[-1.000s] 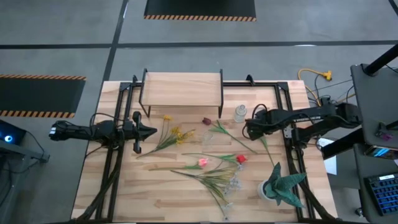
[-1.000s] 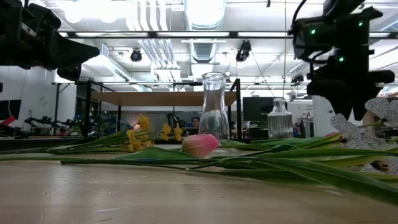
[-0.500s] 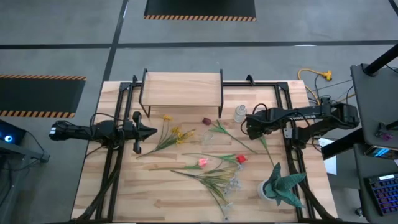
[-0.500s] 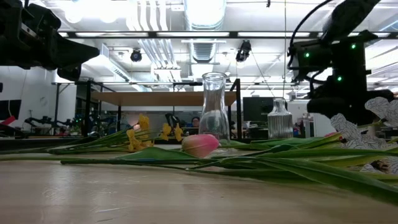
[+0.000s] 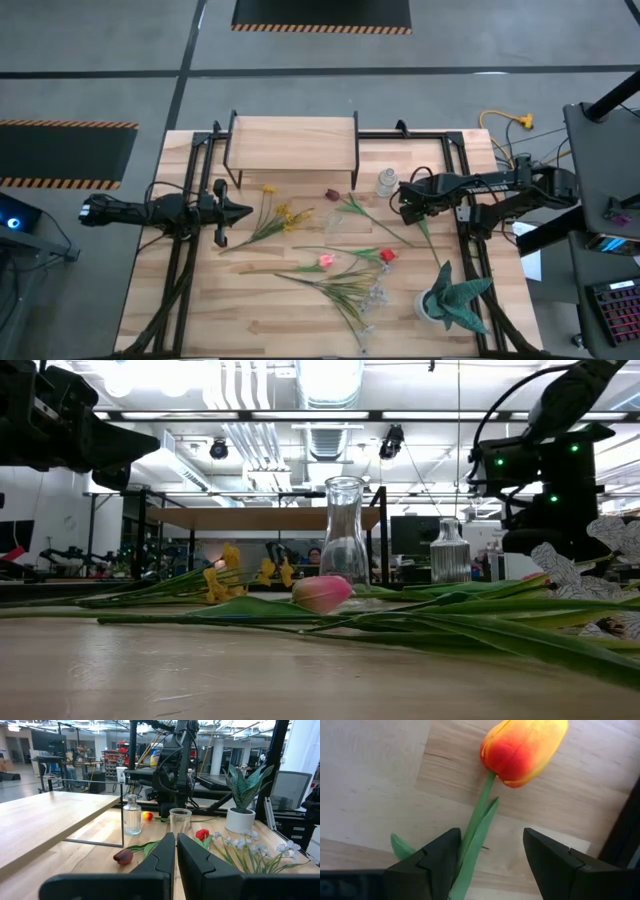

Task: Pick and place flowers into a vace then onto a shelf
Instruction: Put the yellow tulip into the top transparent vase

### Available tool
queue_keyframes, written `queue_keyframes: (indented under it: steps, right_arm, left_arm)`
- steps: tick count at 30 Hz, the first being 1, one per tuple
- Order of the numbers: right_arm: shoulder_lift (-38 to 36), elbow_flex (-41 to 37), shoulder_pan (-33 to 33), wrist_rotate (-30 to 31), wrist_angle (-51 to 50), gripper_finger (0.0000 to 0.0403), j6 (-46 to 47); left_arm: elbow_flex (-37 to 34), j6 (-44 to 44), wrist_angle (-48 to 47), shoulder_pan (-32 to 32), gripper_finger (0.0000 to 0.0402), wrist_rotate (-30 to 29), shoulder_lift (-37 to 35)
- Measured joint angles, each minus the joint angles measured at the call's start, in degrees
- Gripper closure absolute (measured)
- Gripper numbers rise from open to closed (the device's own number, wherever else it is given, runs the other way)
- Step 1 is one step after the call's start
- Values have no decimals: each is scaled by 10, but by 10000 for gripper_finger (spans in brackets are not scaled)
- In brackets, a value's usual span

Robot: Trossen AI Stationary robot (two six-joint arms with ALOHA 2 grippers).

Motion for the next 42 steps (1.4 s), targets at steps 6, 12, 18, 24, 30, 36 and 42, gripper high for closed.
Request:
queue_keyframes:
  steps: [6,12,18,24,30,36,42]
  right_arm:
    - [-5,9,0,-5,1,237,-1]
    - [-6,9,0,-10,8,315,-8]
    - [-7,8,0,-10,3,384,-18]
    - [-13,10,0,-7,0,390,-18]
    - [-18,31,1,-5,3,390,-32]
    - [-29,74,2,-5,4,390,-55]
    - [-51,121,20,-12,-5,390,-76]
  left_arm:
    - [0,0,0,0,399,0,0]
    - [0,0,0,0,399,0,0]
    - [0,0,0,0,399,0,0]
    - [0,0,0,0,399,0,0]
    - [0,0,0,0,399,0,0]
    - [0,0,0,0,399,-1,0]
    - [0,0,1,0,399,-1,0]
